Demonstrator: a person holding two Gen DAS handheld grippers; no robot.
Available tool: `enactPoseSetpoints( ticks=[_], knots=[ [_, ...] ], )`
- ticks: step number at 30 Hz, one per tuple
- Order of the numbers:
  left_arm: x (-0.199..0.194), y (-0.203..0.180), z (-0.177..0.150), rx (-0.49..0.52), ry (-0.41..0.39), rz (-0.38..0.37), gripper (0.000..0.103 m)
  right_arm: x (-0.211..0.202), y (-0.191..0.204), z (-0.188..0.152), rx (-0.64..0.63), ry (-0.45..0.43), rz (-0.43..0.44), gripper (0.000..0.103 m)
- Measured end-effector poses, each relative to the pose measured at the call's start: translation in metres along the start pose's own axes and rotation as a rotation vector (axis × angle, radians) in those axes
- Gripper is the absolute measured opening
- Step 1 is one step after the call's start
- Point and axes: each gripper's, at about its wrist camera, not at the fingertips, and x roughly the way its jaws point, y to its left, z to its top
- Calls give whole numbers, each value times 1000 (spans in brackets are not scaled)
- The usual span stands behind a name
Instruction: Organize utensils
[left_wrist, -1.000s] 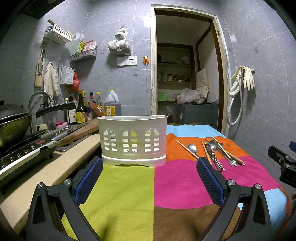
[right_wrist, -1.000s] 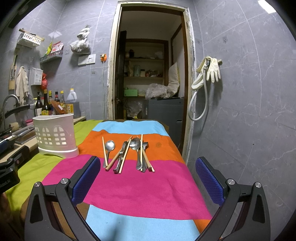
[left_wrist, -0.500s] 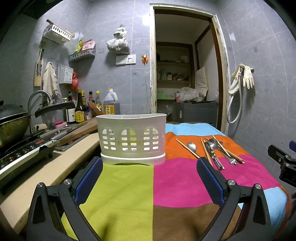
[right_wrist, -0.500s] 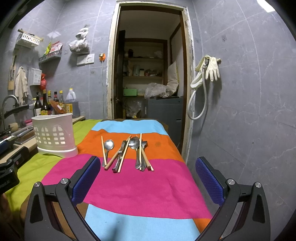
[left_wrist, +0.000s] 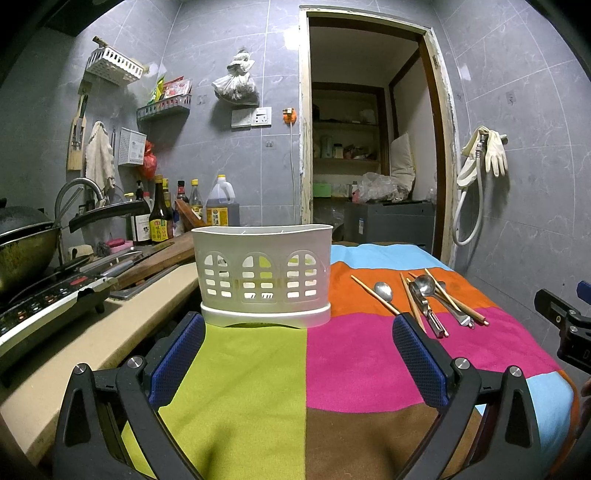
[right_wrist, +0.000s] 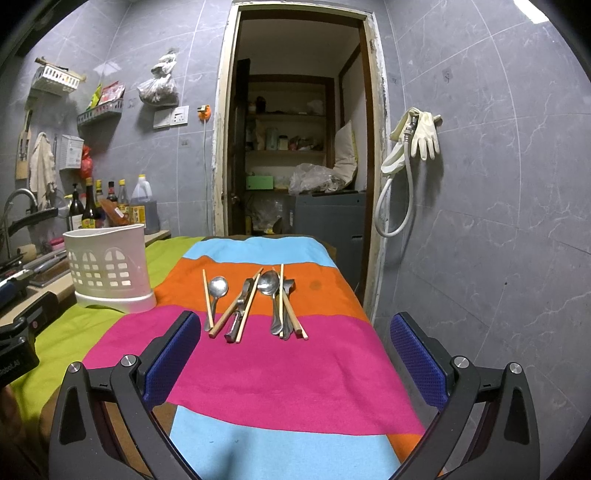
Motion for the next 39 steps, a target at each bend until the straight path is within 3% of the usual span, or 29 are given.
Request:
enactPoseSetpoints(
  ticks=[14,21,29,39],
  knots=[
    [8,-4,-8,5,16,5,100,3,1,-6,13,8,4,103],
    [15,-5,7,26,5,-1,100,13,-4,-3,-8,14,7,103],
    [53,-15,39,34,63,-112,100,35,-14,17,-72,-10,-2,103],
    [112,-54,64,81,170,-222,99,99,-46,48,-62,76,64,103]
  ],
)
